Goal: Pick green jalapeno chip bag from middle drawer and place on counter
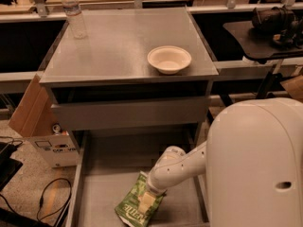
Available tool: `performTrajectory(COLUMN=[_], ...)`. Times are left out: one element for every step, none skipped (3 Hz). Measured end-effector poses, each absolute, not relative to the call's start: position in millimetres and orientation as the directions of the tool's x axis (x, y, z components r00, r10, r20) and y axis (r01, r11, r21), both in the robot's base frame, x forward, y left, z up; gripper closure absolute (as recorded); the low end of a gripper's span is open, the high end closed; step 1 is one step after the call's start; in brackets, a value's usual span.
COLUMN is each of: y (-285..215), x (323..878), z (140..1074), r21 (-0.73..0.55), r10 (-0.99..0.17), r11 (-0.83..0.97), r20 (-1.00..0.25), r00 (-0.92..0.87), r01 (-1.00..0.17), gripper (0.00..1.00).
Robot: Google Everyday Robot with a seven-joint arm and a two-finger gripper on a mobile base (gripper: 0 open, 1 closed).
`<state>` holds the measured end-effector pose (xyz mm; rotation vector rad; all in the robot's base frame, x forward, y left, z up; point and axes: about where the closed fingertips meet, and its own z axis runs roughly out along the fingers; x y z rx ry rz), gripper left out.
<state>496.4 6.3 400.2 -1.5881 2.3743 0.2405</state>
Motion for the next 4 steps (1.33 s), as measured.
performTrajectory(y=[8.8, 26.1, 51.4, 72.4], x=[490.4, 482.1, 470.7, 458.4], z=[390.4, 376.4, 353.1, 338.6], r21=[0.006, 0.040, 0.097, 0.147], r10=[-0.876, -0.874, -0.865, -0.852], r11=[0.383, 0.365, 0.346, 0.324], r20=[-0.314, -0.330, -0.353, -0.385], r00=[-0.366, -0.357, -0.357, -0.356], r01=[-0.924, -0.930, -0.933, -0.935], gripper=[0.00, 0.00, 0.18, 0.41])
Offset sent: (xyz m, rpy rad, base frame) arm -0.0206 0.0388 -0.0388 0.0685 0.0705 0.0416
